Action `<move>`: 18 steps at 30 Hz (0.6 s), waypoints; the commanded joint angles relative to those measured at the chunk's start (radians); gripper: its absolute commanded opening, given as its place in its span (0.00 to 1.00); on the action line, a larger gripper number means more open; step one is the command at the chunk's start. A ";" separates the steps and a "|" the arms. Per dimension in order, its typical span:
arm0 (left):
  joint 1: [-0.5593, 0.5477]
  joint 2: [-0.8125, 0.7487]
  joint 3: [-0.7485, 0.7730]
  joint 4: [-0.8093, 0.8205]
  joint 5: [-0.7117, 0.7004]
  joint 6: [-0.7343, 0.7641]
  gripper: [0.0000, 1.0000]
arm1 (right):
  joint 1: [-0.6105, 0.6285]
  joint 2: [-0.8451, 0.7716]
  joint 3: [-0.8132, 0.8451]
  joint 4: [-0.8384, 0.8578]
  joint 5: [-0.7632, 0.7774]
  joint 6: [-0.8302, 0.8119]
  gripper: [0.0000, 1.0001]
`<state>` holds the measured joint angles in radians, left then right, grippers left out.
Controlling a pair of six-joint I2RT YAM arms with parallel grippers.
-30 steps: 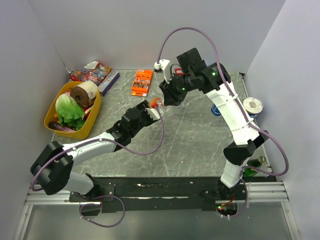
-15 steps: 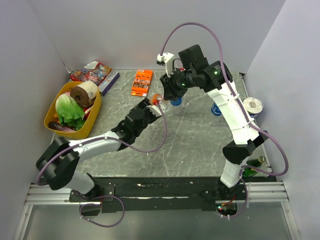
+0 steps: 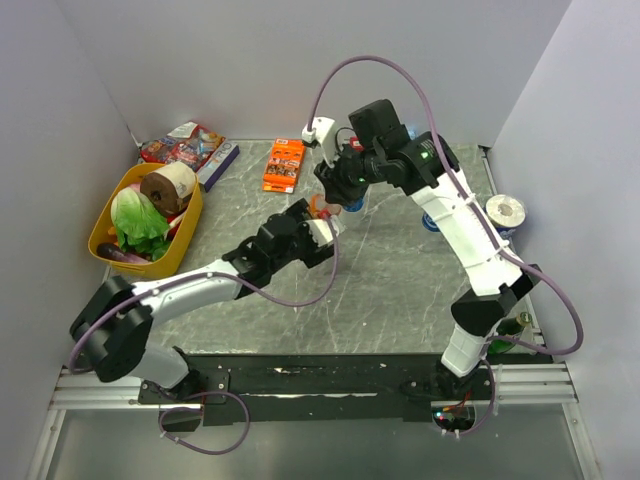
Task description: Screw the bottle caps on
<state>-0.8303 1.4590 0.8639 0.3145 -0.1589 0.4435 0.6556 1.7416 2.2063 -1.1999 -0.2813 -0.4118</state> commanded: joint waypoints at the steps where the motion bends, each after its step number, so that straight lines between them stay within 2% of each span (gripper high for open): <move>1: 0.037 -0.155 0.009 -0.231 0.206 0.008 0.96 | 0.006 -0.091 0.007 0.037 0.033 -0.136 0.00; 2: 0.049 -0.187 -0.012 -0.267 0.241 0.018 0.96 | 0.006 -0.105 -0.009 0.031 0.036 -0.162 0.00; 3: 0.065 -0.221 -0.019 -0.308 0.345 0.035 0.96 | 0.004 -0.114 -0.019 0.019 0.039 -0.182 0.00; 4: 0.094 -0.289 -0.023 -0.406 0.392 0.053 0.96 | 0.004 -0.123 -0.034 0.014 0.047 -0.196 0.00; 6: 0.118 -0.359 -0.042 -0.483 0.468 0.096 0.96 | 0.004 -0.154 -0.089 0.007 0.059 -0.238 0.00; 7: 0.141 -0.411 -0.040 -0.535 0.569 0.125 0.96 | 0.004 -0.162 -0.103 0.002 0.063 -0.251 0.00; 8: 0.152 -0.431 -0.031 -0.636 0.600 0.159 0.96 | 0.004 -0.165 -0.118 -0.022 0.071 -0.269 0.00; 10: 0.183 -0.459 -0.017 -0.710 0.668 0.172 0.96 | 0.003 -0.154 -0.115 -0.062 0.077 -0.282 0.00; 13: 0.192 -0.454 -0.003 -0.741 0.627 0.124 0.96 | -0.002 -0.142 -0.120 -0.104 0.045 -0.280 0.00; 18: 0.201 -0.450 -0.034 -0.620 0.501 -0.023 0.96 | -0.002 -0.123 -0.183 -0.127 0.011 -0.285 0.00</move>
<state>-0.6422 1.0092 0.8356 -0.3431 0.3786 0.5179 0.6567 1.6093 2.0487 -1.2835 -0.2390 -0.6720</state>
